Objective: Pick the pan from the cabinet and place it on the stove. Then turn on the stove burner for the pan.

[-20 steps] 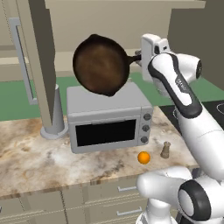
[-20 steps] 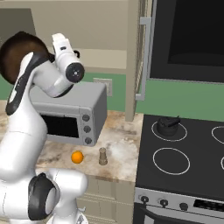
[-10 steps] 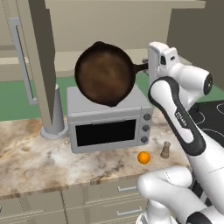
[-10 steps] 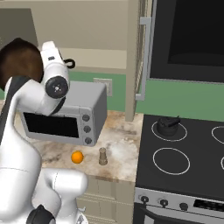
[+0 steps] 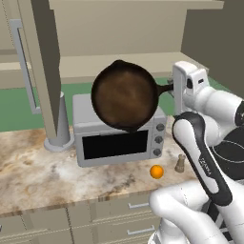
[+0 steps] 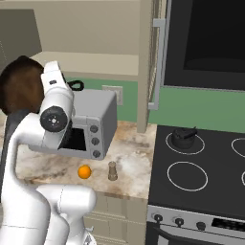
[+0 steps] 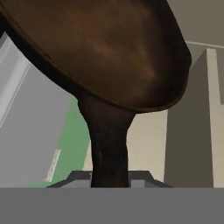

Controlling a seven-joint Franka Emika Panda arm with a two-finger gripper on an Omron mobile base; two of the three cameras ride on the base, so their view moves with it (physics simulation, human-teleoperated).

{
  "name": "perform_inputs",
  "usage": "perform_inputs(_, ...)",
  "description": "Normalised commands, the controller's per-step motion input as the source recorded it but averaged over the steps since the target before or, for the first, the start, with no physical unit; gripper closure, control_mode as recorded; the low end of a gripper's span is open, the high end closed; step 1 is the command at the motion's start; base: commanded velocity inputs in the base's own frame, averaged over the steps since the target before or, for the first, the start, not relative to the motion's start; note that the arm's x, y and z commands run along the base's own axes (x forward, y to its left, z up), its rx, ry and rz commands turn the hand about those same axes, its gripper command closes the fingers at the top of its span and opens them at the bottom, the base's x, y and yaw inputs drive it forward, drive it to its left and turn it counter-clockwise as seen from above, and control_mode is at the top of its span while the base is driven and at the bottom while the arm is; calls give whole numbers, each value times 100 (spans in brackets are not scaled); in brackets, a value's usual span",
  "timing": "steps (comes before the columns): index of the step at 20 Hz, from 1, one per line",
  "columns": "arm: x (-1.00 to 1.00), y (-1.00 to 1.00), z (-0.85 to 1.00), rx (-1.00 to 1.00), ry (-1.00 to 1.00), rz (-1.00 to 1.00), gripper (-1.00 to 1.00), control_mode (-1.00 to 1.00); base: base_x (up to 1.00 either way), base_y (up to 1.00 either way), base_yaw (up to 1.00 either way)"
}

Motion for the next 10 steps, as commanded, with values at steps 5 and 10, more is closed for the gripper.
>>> perform_inputs(5, -63, -22, -39, 0, 0, -7, 100, -100, 0, 0, 0)
perform_inputs(10, -45, -25, -22, 0, 0, -7, 100, -100, 0, 0, 0)
